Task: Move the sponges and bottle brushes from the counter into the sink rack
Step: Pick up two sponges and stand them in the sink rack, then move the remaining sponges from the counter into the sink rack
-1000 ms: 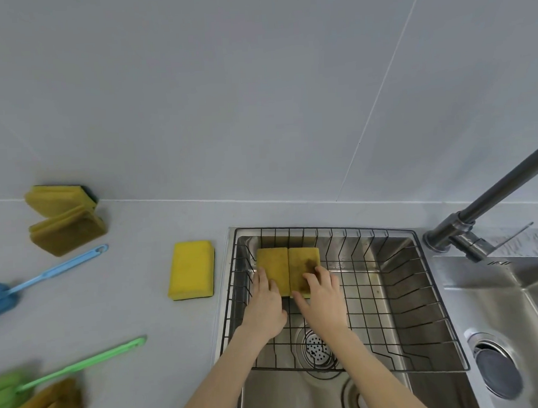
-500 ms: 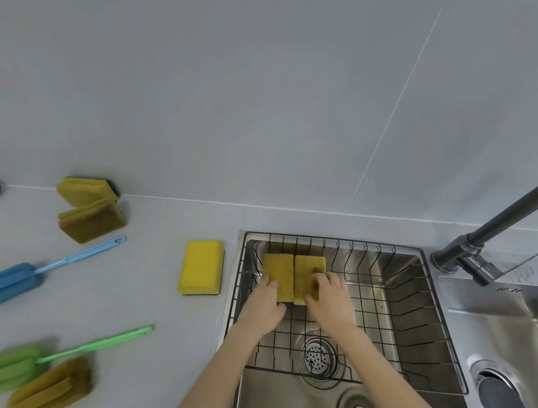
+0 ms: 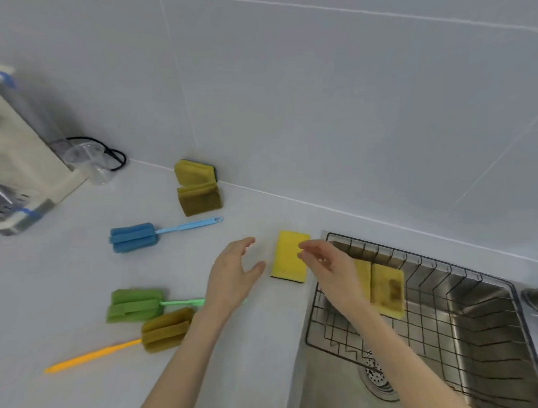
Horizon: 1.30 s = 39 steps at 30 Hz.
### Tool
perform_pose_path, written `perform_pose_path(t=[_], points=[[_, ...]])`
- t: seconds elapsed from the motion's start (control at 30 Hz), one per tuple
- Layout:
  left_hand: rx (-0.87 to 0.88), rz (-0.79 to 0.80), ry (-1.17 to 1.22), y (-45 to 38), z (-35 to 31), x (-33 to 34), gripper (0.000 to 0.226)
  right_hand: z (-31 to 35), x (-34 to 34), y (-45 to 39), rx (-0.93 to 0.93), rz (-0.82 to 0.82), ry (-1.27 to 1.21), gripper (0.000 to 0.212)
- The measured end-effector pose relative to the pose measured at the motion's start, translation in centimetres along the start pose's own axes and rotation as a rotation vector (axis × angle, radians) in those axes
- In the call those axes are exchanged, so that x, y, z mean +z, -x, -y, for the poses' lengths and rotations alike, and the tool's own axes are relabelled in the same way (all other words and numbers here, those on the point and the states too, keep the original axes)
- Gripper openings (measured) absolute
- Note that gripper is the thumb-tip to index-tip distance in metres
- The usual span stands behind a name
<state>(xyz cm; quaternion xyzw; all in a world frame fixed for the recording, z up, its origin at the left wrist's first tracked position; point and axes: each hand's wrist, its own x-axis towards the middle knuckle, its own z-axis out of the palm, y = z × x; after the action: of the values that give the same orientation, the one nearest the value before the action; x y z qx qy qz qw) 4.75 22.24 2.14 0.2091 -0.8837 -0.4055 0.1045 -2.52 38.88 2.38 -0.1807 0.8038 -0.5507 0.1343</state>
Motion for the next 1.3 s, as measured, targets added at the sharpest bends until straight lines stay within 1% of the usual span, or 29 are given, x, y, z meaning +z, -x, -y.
perform_pose_path(t=[0.07,0.2,0.3,0.4,0.5,0.6,0.7,0.8,0.87,0.93,1.03,1.1,1.13,1.2,1.23,1.27,1.3], points=[[0.01,-0.002,-0.07,-0.7,2.3,-2.4,0.053,1.2,3.1,-1.3,-0.012,0.029,-0.004,0.014],[-0.004,0.063,-0.214,-2.9,6.7,-6.6,0.069,2.7,9.0,-5.0,0.041,0.058,-0.001,0.019],[-0.004,0.153,-0.359,-4.8,9.6,-8.5,0.078,3.7,12.6,-8.2,0.01,0.093,0.159,0.036],[0.0,0.285,-0.483,-6.6,12.2,-9.0,0.078,4.7,15.7,-11.5,-0.101,0.139,0.324,0.046],[0.021,0.421,-0.527,-8.1,13.9,-8.7,0.076,5.0,18.5,-15.0,-0.168,0.148,0.434,0.041],[0.007,0.51,-0.511,-9.3,14.8,-8.1,0.071,4.6,21.0,-18.2,-0.219,0.195,0.606,0.038],[0.012,0.502,-0.516,-10.2,15.2,-7.5,0.067,4.0,22.5,-20.4,-0.241,0.243,0.79,0.044],[0.011,0.467,-0.501,-10.8,15.2,-7.2,0.065,3.3,22.9,-21.5,-0.241,0.238,0.866,0.045],[0.002,0.453,-0.471,-10.8,15.1,-7.2,0.065,2.8,22.9,-21.7,-0.282,0.173,0.853,0.045],[0.0,0.446,-0.455,-10.7,15.2,-7.2,0.065,2.3,23.0,-21.5,-0.374,0.091,0.826,0.044],[0.014,0.446,-0.447,-10.7,15.3,-7.1,0.065,1.9,22.5,-21.3,-0.478,0.01,0.79,0.037],[0.027,0.443,-0.448,-10.7,15.2,-7.1,0.064,2.1,21.1,-21.1,-0.422,-0.08,0.672,0.03],[0.029,0.44,-0.448,-10.7,15.2,-7.1,0.063,2.3,20.3,-20.9,-0.336,-0.139,0.561,0.028],[0.033,0.439,-0.452,-10.8,15.0,-7.2,0.061,2.6,18.4,-20.4,-0.072,-0.243,0.306,0.028],[0.035,0.442,-0.46,-10.9,15.0,-7.3,0.061,2.5,17.7,-20.3,0.073,-0.268,0.195,0.028],[0.04,0.45,-0.466,-10.9,14.9,-7.3,0.062,2.0,16.9,-20.2,0.191,-0.283,0.132,0.027],[0.043,0.457,-0.473,-10.9,14.8,-7.3,0.062,1.5,16.3,-20.1,0.278,-0.282,0.128,0.028]])
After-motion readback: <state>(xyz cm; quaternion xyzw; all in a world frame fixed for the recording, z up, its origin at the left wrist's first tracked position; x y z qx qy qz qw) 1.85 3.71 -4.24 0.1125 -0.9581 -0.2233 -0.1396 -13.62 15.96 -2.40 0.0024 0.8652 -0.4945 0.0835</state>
